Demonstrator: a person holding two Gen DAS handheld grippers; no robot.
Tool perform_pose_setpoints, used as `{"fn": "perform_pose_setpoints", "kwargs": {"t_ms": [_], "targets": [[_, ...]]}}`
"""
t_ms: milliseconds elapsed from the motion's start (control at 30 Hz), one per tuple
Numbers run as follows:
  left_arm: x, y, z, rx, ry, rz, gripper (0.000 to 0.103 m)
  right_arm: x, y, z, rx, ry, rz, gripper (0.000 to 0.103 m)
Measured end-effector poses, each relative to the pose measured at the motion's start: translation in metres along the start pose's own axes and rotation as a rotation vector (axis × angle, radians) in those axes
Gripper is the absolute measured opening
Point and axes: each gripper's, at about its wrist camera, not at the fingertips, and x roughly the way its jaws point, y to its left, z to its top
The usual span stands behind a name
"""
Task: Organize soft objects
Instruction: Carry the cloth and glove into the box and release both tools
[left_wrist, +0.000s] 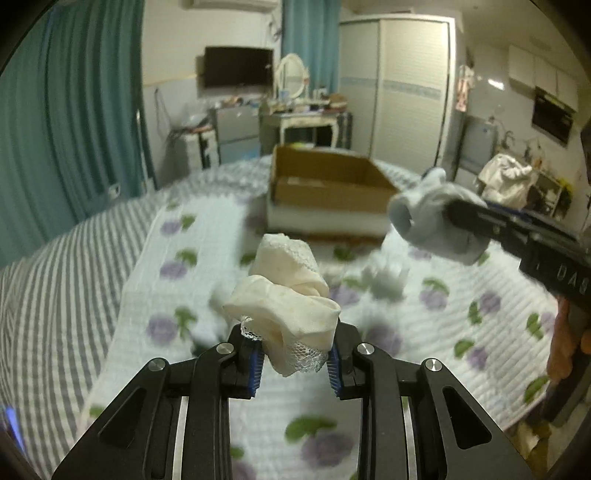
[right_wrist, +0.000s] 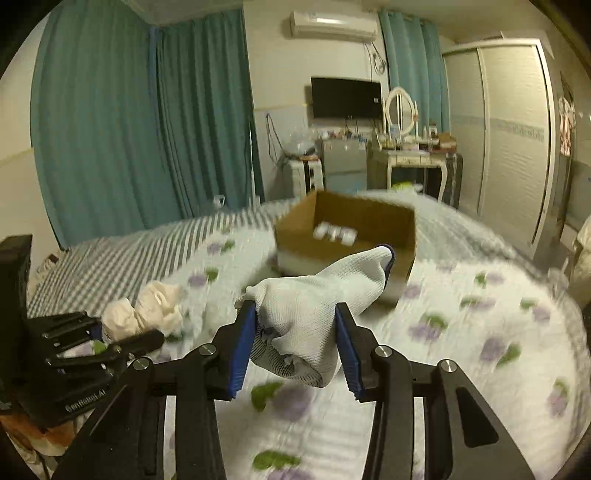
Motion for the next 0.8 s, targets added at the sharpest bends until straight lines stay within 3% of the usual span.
{"fn": "perform_pose_setpoints", "kwargs": {"t_ms": [200, 367, 567, 800], "targets": [[0.024, -0.016, 0.063, 0.064, -0.072, 0.0, 0.027, 0.004, -0.025, 0.069, -0.052, -0.06, -0.013, 0.042], [0.059, -0.03, 0.104, 0.105, -0.1, 0.014, 0.027, 0.033, -0.049, 0.111, -0.067, -0.081, -0.031, 0.042], [0.115, -0.038, 0.144, 0.122, -0.112, 0.026, 0.027, 0.089, -0.079, 0.126, -0.058, -0.075, -0.047, 0.042], [0.184, -0.032, 0.157, 0.1, -0.074, 0.027, 0.027, 0.16, -0.12, 0.128, 0.014, -0.025, -0.039, 0.042]]}}
